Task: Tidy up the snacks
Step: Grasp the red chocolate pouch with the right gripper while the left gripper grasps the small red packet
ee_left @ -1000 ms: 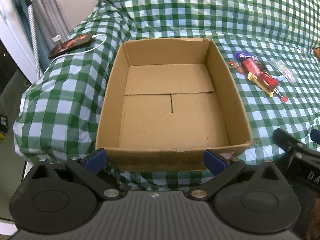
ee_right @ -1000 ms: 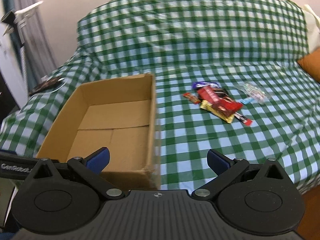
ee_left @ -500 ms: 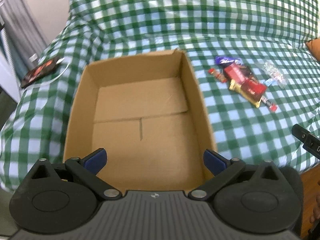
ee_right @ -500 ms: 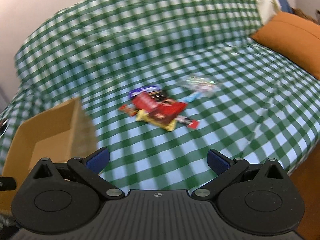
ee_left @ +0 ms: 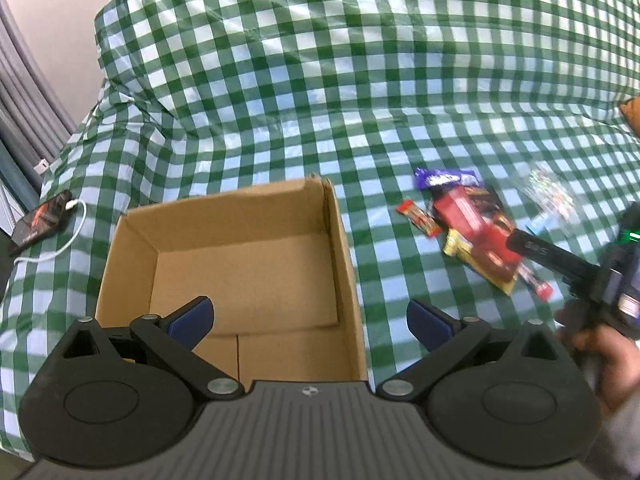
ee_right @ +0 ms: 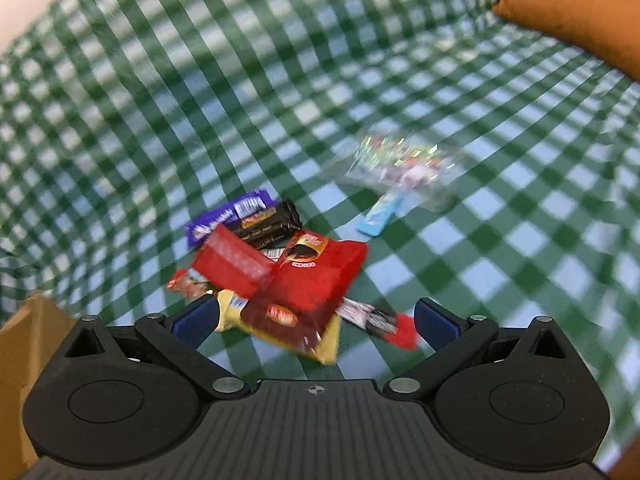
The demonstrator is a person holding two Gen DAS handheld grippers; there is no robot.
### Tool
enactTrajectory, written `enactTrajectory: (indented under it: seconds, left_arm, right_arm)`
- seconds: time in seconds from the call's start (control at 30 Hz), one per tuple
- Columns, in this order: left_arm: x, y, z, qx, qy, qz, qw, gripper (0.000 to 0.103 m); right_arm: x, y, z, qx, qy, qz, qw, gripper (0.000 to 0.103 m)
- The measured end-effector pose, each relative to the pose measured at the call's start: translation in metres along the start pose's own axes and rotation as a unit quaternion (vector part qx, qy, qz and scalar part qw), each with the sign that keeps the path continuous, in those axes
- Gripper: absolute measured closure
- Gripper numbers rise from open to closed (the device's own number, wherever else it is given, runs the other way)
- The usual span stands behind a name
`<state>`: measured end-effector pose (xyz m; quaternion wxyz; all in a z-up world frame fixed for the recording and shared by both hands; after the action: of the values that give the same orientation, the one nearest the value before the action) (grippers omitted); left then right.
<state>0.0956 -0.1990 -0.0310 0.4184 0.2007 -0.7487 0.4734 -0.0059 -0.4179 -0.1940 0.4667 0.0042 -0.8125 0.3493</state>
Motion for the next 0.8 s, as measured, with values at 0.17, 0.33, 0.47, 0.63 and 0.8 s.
enactTrajectory:
  seconds: [0.17,0.33,0.47,0.63,0.8]
  left_arm:
    - [-0.025,-0.021,0.005,-0.004,-0.010,-0.009,0.9999,0.000]
    - [-0.054,-0.037,0.026,-0.005,-0.003,-0.023,0.9997,0.000]
    - [-0.079,-0.045,0.050,-0.004,0.017,-0.031,0.9994,0.000]
    - [-0.124,-0.057,0.091,0.006,0.050,-0.048,0.9976,0.000]
    - [-0.172,-0.070,0.138,0.019,0.066,-0.052,0.9963,0.000]
  right_arm:
    - [-0.076,-0.011,-0.010,-0.001,0.032,-0.049,0.998,0.000]
    - [-0.096,-0.002,-0.021,0.092,0.075,-0.026,0.993,0.024]
    - [-0.074,-0.001,0.003,0.082,0.064,-0.004,0.995,0.044]
    - [-0.030,-0.010,0.053,0.047,0.074,0.046,0.995,0.045]
    - [-0.013,-0.012,0.100,0.027,0.100,0.053,0.993,0.044]
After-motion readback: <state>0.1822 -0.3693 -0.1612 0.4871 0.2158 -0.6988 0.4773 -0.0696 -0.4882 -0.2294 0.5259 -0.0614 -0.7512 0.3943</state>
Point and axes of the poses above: each gripper's, at about its wrist camera, not at the fingertips, and x roughly against the way its jaws point, z to its right, y to its underside, the point moved 5 cm from there along -x, roughly the way its jaws point
